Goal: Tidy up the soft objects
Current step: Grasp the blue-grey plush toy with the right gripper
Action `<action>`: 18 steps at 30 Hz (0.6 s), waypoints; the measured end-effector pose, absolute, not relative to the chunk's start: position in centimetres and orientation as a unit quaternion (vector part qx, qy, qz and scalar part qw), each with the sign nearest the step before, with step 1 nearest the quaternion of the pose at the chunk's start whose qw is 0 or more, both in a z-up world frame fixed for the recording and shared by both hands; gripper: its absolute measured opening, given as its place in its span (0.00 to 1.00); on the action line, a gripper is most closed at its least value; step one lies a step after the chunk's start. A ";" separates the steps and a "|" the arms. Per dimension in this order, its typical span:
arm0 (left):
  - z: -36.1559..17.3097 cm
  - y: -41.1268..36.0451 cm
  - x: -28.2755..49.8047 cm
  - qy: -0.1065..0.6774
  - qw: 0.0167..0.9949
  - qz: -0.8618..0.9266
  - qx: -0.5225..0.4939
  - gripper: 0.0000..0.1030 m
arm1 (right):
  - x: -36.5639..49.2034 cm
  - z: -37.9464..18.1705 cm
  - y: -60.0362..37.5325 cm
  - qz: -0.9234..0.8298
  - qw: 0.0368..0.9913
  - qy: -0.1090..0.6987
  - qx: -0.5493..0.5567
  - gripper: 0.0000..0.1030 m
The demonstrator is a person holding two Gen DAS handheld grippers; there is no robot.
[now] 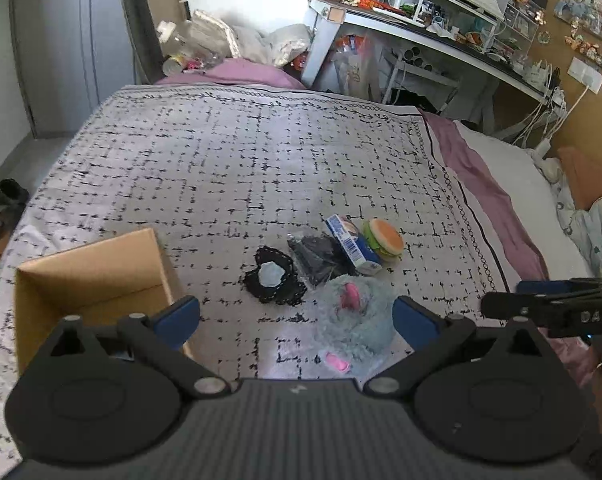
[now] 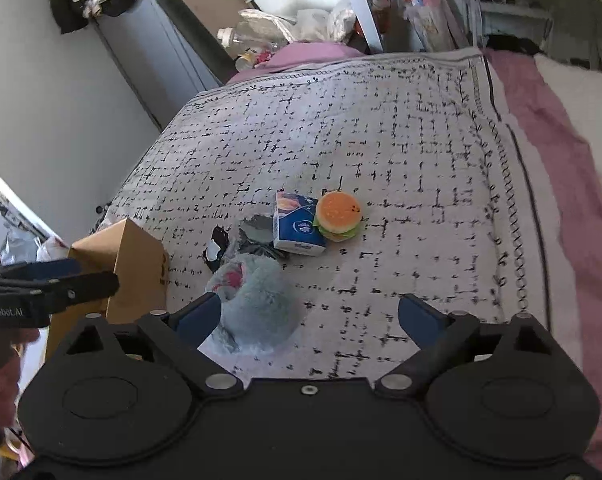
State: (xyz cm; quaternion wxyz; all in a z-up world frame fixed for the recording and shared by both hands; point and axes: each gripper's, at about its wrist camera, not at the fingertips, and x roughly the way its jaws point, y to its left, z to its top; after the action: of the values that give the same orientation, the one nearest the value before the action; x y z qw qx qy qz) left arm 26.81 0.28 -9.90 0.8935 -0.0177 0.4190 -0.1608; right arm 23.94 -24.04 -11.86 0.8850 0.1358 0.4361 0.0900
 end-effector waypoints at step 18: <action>-15.5 -1.4 31.1 0.472 0.863 -0.176 -0.049 0.59 | 29.1 -17.0 -21.9 0.108 0.845 0.482 0.203 0.74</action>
State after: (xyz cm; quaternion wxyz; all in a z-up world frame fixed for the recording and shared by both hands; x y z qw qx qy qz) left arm 31.06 -1.42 -15.54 0.8628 -0.0486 0.4715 -0.1757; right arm 29.09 -21.94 -16.95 0.8455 0.2027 0.4820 0.1084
